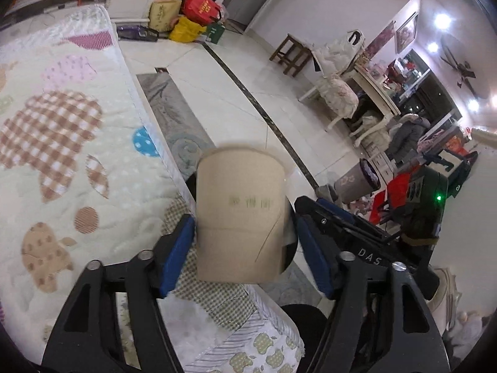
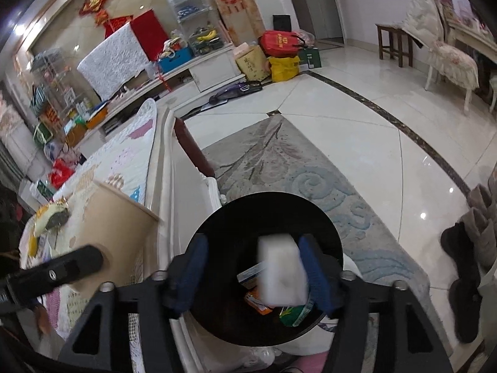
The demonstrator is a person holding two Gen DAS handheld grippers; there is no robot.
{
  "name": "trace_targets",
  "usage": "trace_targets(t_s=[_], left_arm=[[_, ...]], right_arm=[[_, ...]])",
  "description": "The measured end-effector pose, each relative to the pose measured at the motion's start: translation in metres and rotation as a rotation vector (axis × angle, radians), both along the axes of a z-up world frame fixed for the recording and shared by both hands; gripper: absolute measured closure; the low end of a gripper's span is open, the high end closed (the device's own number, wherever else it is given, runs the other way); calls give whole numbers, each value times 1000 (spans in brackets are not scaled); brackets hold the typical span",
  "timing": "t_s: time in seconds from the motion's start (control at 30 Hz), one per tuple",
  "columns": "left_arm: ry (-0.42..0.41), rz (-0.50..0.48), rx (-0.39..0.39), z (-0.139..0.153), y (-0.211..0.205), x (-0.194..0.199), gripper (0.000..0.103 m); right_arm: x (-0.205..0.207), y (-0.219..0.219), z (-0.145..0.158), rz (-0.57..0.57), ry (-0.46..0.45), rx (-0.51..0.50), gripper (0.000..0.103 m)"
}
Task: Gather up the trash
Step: 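Carry the cup and foam block over the black bin and open both grippers, then move both open grippers back over the quilt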
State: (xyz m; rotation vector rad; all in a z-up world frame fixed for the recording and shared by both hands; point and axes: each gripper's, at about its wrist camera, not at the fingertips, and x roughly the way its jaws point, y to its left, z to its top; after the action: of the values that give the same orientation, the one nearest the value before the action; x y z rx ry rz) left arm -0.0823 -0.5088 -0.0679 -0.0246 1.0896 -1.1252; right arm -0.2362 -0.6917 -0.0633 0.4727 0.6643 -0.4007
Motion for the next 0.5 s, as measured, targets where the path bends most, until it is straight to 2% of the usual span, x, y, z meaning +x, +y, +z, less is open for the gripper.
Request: trace_targets(t_s=[0.17, 0.5], left_arm=[[27, 2, 5, -5, 8, 4, 29], [-72, 86, 40, 6, 44, 10, 29]], right_arm=[[-2, -1, -5, -5, 11, 20, 41], [1, 9, -11, 21, 36, 22, 41]])
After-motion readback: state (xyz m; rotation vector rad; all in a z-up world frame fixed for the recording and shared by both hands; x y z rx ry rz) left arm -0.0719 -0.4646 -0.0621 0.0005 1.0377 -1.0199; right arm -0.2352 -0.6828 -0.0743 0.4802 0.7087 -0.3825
